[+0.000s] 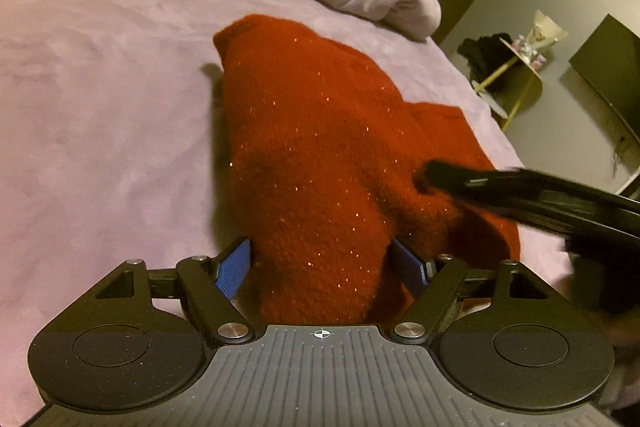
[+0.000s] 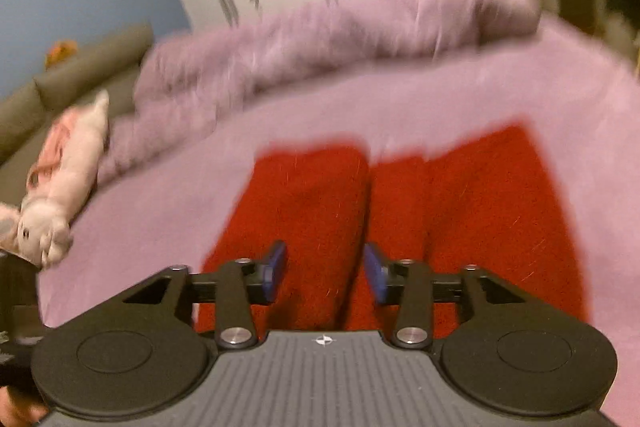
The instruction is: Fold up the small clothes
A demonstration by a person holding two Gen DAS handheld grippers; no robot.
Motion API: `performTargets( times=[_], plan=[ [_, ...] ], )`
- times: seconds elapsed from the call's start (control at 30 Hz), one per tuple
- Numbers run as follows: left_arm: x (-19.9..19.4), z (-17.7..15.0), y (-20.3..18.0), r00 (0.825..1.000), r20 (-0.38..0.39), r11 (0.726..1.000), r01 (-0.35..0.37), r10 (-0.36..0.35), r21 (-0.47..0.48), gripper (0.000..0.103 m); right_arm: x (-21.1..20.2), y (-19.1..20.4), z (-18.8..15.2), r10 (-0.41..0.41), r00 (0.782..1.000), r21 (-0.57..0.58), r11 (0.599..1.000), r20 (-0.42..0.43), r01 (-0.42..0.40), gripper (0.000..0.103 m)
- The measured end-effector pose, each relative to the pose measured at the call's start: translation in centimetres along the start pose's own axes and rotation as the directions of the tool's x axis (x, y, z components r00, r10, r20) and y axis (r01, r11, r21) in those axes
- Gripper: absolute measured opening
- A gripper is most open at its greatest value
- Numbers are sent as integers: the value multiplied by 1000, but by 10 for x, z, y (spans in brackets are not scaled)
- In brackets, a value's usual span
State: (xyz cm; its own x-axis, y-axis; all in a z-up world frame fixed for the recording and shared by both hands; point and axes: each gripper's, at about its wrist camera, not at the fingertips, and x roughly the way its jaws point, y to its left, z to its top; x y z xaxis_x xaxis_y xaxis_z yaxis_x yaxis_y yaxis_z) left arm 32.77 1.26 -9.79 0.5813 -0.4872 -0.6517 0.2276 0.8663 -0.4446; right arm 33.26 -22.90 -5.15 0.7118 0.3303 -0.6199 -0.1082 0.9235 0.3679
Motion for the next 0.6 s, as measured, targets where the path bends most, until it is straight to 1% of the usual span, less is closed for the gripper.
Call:
performTargets(
  times=[0.03, 0.07, 0.1, 0.13, 0.17, 0.2, 0.23, 0.27, 0.3, 0.33, 0.37, 0.43, 0.5, 0.6],
  plan=[
    [0, -1, 1, 1000, -4, 1000, -2, 2, 4, 81, 10, -5, -2, 15, 999, 31, 999, -28, -14, 45],
    [3, -1, -1, 1000, -9, 1000, -7, 7, 9, 82, 19, -11, -4, 51, 997, 79, 996, -57, -47, 45],
    [3, -2, 0, 1000, -12, 1000, -11, 11, 12, 83, 22, -16, -5, 82, 995, 127, 989, -63, -73, 43],
    [2, -2, 0, 1000, -11, 1000, -10, 10, 10, 83, 24, -19, -6, 102, 993, 149, 984, -55, -93, 31],
    [1, -1, -2, 1000, -9, 1000, -11, 11, 2, 83, 23, -19, -6, 119, 992, 145, 983, -45, -112, 19],
    [-3, -1, -2, 1000, -2, 1000, -11, 11, -5, 82, 20, -15, -6, 104, 994, 115, 988, -32, -100, 18],
    [-8, 0, -4, 1000, 14, 1000, -6, 6, -5, 80, 14, -6, -9, 70, 998, 55, 996, -7, -69, 15],
    [-16, 1, -5, 999, 38, 1000, 1, -1, -1, 81, 4, 2, -11, 36, 999, -17, 999, 37, -36, 14],
    [-23, 2, -6, 998, 65, 1000, 2, -2, 3, 81, -5, 7, -9, 17, 997, -58, 998, 72, -13, 14],
    [-30, 3, -5, 996, 87, 1000, 1, -1, 7, 81, -15, 11, -12, 1, 994, -82, 997, 110, 8, 14],
    [-34, 4, -4, 995, 101, 1000, -5, 4, 8, 81, -21, 9, -11, -7, 991, -82, 996, 137, 19, 14],
    [-32, 6, -3, 995, 94, 999, -32, 31, 8, 81, -29, 5, -16, -56, 984, -82, 994, 167, 70, 13],
    [-19, 7, -4, 996, 56, 998, -66, 66, 4, 79, -24, -4, -21, -89, 985, -50, 994, 149, 97, 13],
    [-3, 5, -9, 999, 31, 998, -45, 44, 32, 81, -11, -19, -31, -157, 983, -25, 987, 97, 160, 11]
  ],
)
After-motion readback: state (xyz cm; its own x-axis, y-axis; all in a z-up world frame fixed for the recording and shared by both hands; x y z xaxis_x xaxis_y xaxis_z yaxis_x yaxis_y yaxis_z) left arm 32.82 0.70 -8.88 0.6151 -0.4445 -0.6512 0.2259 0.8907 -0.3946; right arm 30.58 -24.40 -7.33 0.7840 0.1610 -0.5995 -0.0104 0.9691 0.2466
